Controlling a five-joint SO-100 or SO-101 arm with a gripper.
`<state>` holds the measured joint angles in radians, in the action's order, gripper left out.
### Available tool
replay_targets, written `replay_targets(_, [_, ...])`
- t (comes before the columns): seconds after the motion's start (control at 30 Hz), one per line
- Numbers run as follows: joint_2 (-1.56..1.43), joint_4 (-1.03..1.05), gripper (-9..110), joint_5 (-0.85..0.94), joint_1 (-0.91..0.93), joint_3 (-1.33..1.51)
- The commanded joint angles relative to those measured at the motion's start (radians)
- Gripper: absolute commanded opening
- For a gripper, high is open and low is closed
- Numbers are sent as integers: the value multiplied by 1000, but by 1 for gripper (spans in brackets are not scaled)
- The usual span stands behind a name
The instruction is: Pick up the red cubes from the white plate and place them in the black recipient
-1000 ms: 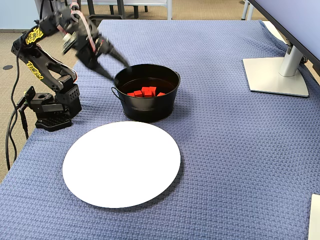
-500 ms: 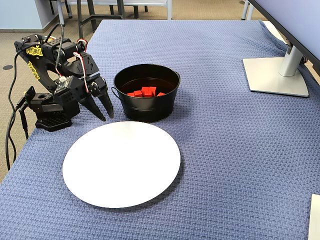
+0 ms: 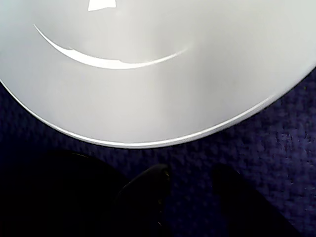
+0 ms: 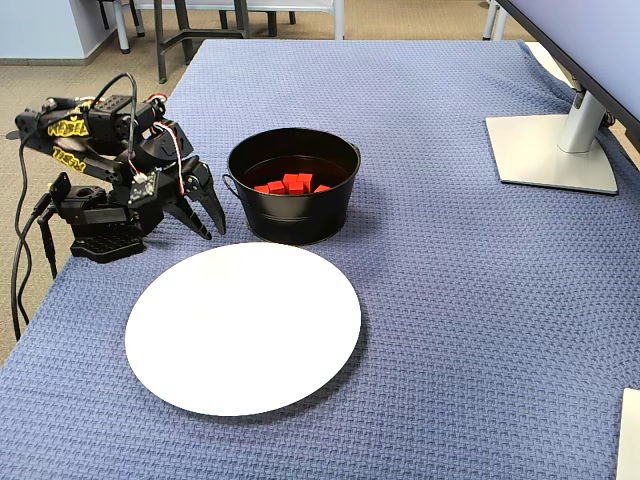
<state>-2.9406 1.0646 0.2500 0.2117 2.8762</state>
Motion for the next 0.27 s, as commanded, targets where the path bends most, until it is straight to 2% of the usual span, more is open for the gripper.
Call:
replay_targets(0.0, [-64, 29, 0, -92, -81, 12])
replay_targets(0.1, [-92, 51, 0, -123, -147, 17])
replay_targets(0.23, [-147, 100, 0, -129, -127, 25])
